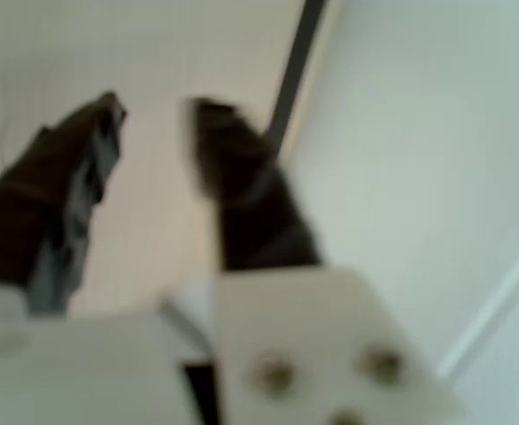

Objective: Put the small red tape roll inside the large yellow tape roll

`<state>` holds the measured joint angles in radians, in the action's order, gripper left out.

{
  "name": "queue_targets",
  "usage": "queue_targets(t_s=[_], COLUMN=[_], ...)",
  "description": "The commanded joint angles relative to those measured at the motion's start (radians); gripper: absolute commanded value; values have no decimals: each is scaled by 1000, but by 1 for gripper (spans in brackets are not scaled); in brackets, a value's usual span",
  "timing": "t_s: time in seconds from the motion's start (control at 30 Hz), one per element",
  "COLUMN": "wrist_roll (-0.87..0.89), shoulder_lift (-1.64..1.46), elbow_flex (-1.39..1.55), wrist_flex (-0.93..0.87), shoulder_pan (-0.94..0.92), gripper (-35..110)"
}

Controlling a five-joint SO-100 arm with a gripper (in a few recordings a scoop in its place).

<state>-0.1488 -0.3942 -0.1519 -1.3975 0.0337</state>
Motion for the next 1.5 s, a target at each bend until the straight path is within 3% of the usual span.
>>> queue_targets(t_s=[0.0,0.13,0.27,0.43,0.57,0.7,0.77,0.83,0.93,1.47], wrist_roll=[5,-38,-38,-9,-14,-8,25,37,35,147], shoulder_lift=[-367,-569,-808,-1355,-1914,-2223,-2404,-2631,-2939,-2941], elbow_flex=[-87,143,614,1143,1855,2433,2674,2842,2971,3269], wrist_flex=[-153,-400,-411,-387,63,417,545,535,387,201], shoulder_pan=[-38,5,14,100,87,41,35,57,103,-97], gripper=[0,0,0,0,0,0,0,0,0,0])
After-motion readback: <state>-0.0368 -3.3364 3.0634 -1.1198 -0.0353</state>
